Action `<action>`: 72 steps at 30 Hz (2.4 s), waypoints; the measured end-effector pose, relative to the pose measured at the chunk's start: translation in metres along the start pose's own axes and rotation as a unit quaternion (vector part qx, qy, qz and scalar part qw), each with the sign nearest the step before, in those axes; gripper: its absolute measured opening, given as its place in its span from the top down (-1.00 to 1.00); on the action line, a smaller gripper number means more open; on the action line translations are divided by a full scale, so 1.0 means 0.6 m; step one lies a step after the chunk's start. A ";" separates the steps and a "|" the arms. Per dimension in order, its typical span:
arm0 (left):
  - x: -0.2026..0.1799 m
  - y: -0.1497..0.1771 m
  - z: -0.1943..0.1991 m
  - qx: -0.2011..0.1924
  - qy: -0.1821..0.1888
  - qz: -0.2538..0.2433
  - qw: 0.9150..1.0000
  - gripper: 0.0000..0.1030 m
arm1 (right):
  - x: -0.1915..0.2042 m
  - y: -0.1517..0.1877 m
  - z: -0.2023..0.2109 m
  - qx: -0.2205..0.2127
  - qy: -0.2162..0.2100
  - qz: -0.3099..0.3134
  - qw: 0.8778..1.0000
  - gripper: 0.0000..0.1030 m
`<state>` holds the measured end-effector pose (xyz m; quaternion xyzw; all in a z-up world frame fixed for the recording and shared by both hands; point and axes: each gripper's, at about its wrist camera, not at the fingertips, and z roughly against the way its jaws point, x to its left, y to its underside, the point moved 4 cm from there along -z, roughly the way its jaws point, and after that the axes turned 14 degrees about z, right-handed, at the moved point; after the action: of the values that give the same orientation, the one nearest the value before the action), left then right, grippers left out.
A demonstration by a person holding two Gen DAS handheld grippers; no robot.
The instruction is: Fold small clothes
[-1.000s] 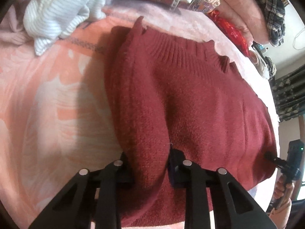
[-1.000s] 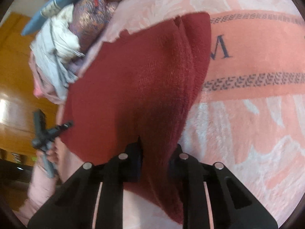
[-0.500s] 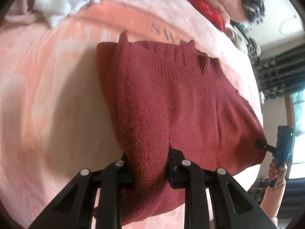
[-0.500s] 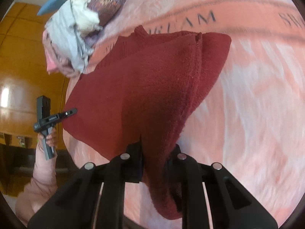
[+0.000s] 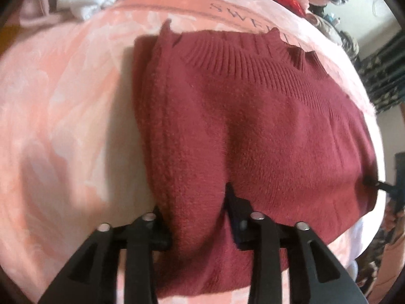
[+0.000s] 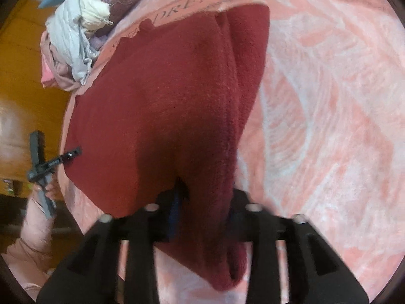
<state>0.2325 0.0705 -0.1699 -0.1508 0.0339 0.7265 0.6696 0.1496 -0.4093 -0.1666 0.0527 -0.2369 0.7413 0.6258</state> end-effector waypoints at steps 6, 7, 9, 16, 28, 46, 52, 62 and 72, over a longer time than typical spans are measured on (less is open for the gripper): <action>-0.002 -0.057 0.083 -0.106 -0.055 -0.002 0.993 0.01 | -0.007 -0.103 0.066 -0.072 0.016 0.010 0.997 -0.20; -0.011 -0.072 0.090 -0.122 -0.053 -0.001 0.991 0.04 | -0.007 -0.119 0.057 -0.068 0.017 0.011 0.997 -0.20; -0.033 -0.095 0.084 -0.119 -0.029 0.002 0.992 0.04 | -0.010 -0.153 0.030 -0.056 0.026 0.015 0.998 -0.20; -0.105 -0.115 -0.006 -0.093 -0.040 -0.029 0.994 0.16 | -0.043 -0.207 -0.041 -0.030 0.027 -0.011 0.999 0.73; -0.108 -0.111 -0.037 -0.102 -0.038 -0.038 0.993 0.02 | -0.109 -0.181 -0.044 -0.062 0.032 -0.083 0.994 0.88; -0.082 0.014 0.020 -0.085 -0.005 -0.008 0.996 -0.07 | -0.010 0.019 0.021 -0.003 0.041 -0.036 0.999 -0.08; -0.081 0.027 0.001 -0.093 -0.026 -0.033 0.995 -0.07 | -0.029 0.039 -0.009 -0.007 0.014 -0.072 0.997 0.00; -0.068 0.049 0.014 -0.075 -0.017 -0.023 0.997 -0.07 | -0.001 0.026 -0.022 0.002 0.011 -0.064 0.998 0.77; -0.071 0.044 -0.022 -0.068 -0.032 -0.024 0.997 -0.14 | -0.011 0.025 -0.039 0.024 0.033 -0.105 0.994 0.78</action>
<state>0.2113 0.0235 -0.1755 -0.1735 -0.0409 0.7153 0.6757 0.1417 -0.4074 -0.1939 0.0675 -0.1915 0.6781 0.7064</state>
